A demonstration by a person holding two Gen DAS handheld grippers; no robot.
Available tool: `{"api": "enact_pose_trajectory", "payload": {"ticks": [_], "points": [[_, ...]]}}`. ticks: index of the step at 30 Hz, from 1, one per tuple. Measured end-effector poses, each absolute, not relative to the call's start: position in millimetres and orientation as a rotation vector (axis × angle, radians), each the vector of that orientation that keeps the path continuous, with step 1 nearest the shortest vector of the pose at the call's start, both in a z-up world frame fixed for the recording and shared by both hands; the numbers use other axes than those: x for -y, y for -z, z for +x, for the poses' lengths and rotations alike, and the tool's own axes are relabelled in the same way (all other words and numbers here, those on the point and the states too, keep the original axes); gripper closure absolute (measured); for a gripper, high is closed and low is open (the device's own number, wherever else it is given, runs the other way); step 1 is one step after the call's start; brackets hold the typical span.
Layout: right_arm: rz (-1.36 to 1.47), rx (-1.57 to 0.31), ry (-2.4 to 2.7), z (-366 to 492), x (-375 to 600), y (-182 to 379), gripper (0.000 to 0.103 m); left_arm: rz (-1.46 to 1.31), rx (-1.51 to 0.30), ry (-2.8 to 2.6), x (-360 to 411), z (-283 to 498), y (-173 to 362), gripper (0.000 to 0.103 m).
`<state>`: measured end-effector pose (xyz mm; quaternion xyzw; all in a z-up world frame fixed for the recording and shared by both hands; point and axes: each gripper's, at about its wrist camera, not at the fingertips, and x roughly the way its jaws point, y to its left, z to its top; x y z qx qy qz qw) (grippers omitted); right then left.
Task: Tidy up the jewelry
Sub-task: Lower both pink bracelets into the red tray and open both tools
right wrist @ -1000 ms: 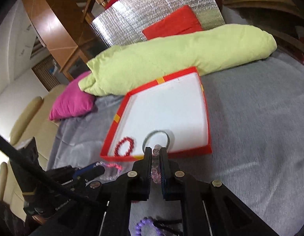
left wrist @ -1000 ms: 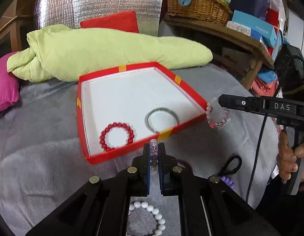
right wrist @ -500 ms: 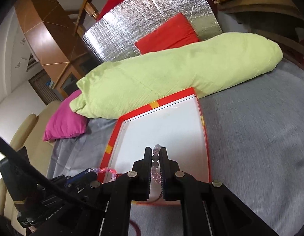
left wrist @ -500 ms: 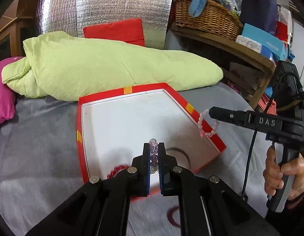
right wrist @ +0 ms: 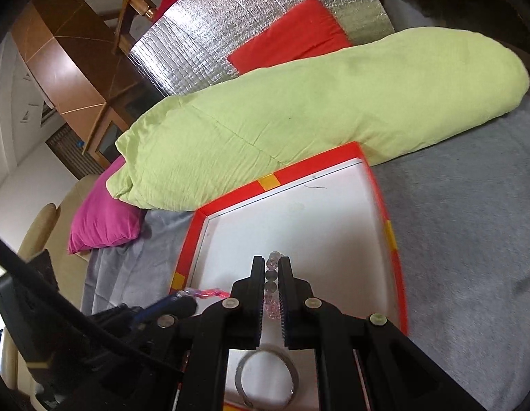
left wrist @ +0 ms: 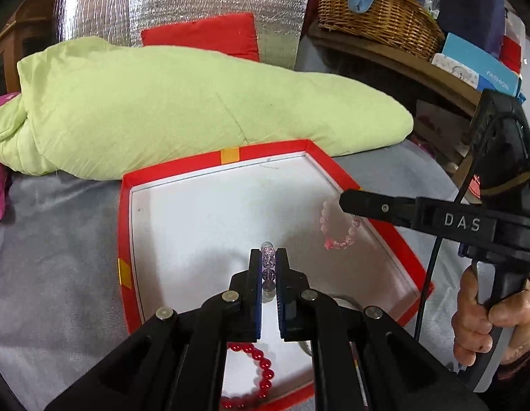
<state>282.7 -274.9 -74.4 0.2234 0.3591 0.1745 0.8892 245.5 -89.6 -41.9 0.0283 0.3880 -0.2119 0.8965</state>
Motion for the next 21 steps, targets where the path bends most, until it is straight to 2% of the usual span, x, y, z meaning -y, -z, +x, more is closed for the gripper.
{"api": "enact_pose_trajectory", "payload": {"ticks": [15, 16, 17, 19, 21], "points": [[0.461, -0.78, -0.271, 286.6, 280.0, 82.7, 0.091, 0.131, -0.879, 0.332, 90.3, 253.4, 59.0, 0.095], [0.469, -0.784, -0.266, 285.9, 283.0, 81.9, 0.088, 0.127, -0.878, 0.33, 89.7, 253.3, 57.5, 0.094], [0.482, -0.784, -0.267, 285.2, 285.9, 81.2, 0.079, 0.127, -0.876, 0.327, 89.0, 252.7, 56.2, 0.092], [0.496, -0.767, -0.251, 281.6, 291.7, 78.6, 0.071, 0.136, -0.871, 0.31, 88.0, 250.4, 53.9, 0.088], [0.493, -0.762, -0.246, 278.5, 295.6, 75.0, 0.071, 0.135, -0.874, 0.3, 86.0, 246.8, 52.3, 0.079]]}}
